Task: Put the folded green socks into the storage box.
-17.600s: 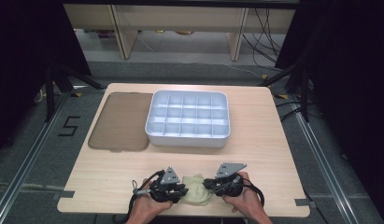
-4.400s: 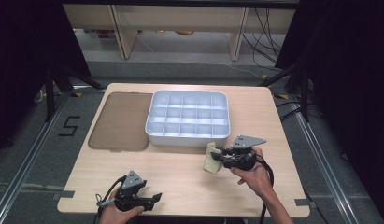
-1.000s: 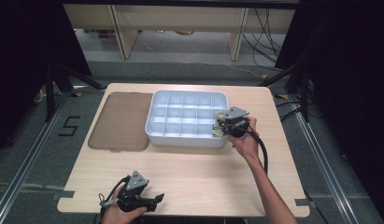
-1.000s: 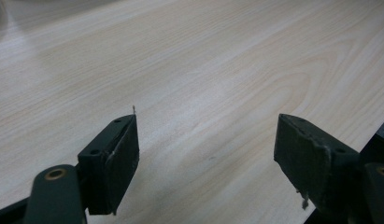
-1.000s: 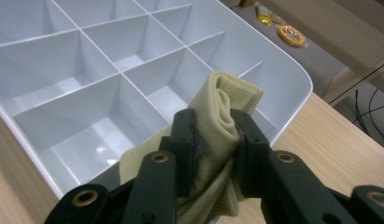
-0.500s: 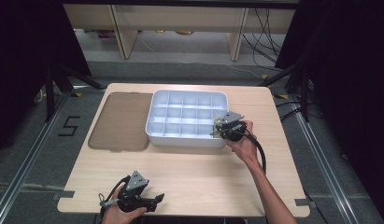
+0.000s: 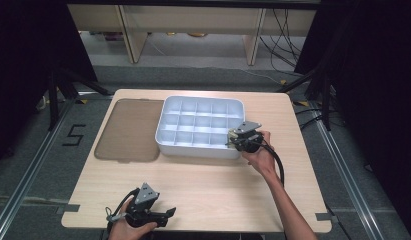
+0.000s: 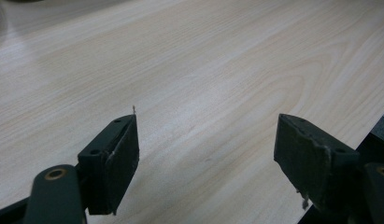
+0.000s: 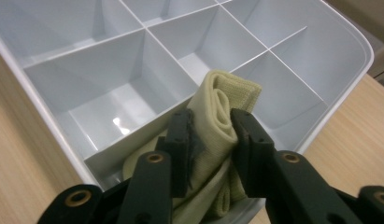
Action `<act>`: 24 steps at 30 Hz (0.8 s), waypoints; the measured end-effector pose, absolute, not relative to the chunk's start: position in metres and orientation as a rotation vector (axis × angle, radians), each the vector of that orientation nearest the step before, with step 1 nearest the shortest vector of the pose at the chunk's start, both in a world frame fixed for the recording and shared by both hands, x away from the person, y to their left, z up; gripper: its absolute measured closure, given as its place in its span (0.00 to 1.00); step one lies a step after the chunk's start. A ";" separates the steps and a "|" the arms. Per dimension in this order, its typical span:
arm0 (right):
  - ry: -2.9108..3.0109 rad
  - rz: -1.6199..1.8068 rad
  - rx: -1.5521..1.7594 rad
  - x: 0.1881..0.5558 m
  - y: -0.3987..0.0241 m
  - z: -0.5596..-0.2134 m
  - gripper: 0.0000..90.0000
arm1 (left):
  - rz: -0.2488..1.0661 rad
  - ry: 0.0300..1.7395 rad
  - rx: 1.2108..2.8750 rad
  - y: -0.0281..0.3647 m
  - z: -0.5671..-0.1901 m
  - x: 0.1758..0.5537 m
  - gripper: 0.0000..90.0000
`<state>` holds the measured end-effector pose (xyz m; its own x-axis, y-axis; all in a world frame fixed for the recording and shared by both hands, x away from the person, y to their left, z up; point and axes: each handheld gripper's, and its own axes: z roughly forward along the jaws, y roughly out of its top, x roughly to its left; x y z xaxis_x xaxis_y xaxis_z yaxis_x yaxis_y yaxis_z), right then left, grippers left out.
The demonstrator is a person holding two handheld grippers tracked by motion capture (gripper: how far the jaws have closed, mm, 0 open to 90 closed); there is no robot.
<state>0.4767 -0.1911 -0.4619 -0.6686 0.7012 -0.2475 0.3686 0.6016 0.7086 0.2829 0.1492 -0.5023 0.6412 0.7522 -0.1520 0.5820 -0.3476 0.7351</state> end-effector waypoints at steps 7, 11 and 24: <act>2.287 0.997 0.914 0.475 -0.199 -0.446 0.67 | 0.269 1.037 2.072 0.150 -0.502 0.283 0.24; 2.267 1.055 0.912 0.476 -0.203 -0.438 0.83 | 0.273 1.021 2.100 0.151 -0.501 0.284 0.24; 2.344 0.824 0.940 0.484 -0.192 -0.454 0.95 | 0.276 1.020 2.104 0.151 -0.503 0.284 0.24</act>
<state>0.4836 -0.1920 -0.4540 -0.6486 0.7330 -0.2048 0.4435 0.5827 0.6810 0.2843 0.1510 -0.5031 0.6563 0.7435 -0.1284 0.5776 -0.3855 0.7196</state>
